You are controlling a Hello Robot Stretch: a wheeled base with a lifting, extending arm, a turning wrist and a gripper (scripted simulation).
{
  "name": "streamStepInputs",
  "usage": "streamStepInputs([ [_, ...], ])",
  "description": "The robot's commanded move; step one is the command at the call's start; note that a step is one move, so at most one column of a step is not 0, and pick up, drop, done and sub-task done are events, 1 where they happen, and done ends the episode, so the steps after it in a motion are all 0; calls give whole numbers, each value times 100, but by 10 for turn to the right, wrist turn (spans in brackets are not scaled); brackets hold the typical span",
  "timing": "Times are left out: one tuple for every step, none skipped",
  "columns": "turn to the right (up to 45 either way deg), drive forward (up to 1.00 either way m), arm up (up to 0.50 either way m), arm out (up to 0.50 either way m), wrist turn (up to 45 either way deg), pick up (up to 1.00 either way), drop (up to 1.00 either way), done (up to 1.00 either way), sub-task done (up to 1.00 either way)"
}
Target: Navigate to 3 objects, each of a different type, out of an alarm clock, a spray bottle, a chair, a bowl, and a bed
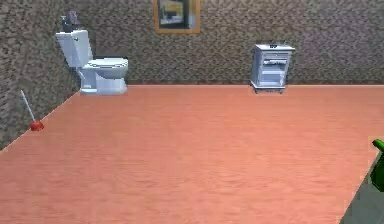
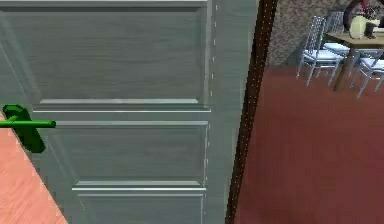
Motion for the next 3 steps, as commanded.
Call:
streamStepInputs([
  [-450,0,0,0,0,0,0,0,0],
  [-450,0,0,0,0,0,0,0,0],
  [-450,0,0,0,0,0,0,0,0],
])
